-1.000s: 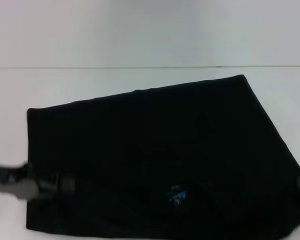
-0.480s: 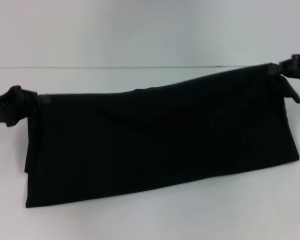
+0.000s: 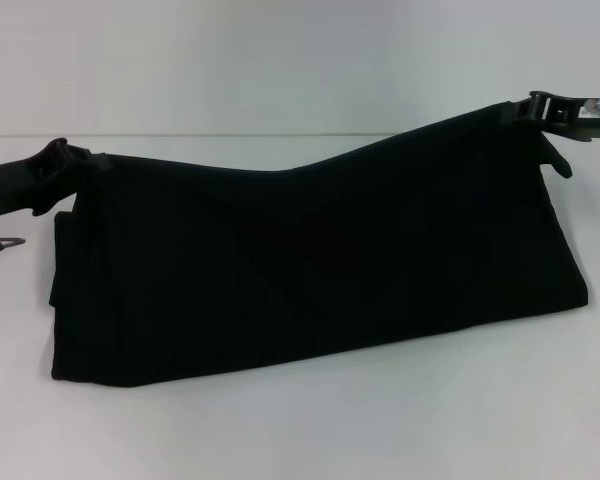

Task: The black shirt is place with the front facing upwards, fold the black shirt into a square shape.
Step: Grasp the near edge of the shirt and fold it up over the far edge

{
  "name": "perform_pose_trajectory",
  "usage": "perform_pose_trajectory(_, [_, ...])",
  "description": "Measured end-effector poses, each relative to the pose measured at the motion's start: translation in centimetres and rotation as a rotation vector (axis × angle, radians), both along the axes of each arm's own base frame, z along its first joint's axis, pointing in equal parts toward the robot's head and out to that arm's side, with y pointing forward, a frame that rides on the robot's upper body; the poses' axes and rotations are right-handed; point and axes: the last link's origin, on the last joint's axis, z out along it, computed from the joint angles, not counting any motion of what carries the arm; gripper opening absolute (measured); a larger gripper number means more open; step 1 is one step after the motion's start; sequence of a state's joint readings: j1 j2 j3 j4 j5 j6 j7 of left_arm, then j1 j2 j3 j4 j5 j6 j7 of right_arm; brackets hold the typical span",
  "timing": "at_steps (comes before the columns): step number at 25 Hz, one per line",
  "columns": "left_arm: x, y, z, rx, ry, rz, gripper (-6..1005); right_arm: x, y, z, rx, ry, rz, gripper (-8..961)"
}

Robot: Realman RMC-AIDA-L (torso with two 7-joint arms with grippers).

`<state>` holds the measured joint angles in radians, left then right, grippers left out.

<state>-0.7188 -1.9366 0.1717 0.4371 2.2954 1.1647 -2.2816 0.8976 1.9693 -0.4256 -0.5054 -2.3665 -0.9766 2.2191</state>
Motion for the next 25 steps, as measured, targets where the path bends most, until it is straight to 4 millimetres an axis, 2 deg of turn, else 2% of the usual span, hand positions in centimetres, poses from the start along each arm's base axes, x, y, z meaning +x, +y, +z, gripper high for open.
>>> perform_pose_trajectory(13, [-0.3, 1.3, -3.0, 0.12, 0.09, 0.083, 40, 0.3, 1.3, -3.8, 0.182, -0.201, -0.058, 20])
perform_pose_trajectory(19, [-0.3, 1.7, -4.8, 0.177, 0.166, 0.111, 39, -0.1, 1.6, -5.1, 0.211, -0.25, -0.017, 25])
perform_pose_trajectory(25, [-0.5, 1.6, -5.2, 0.221, 0.153, 0.134, 132, 0.3, 1.2, -5.2, 0.238, -0.238, 0.012, 245])
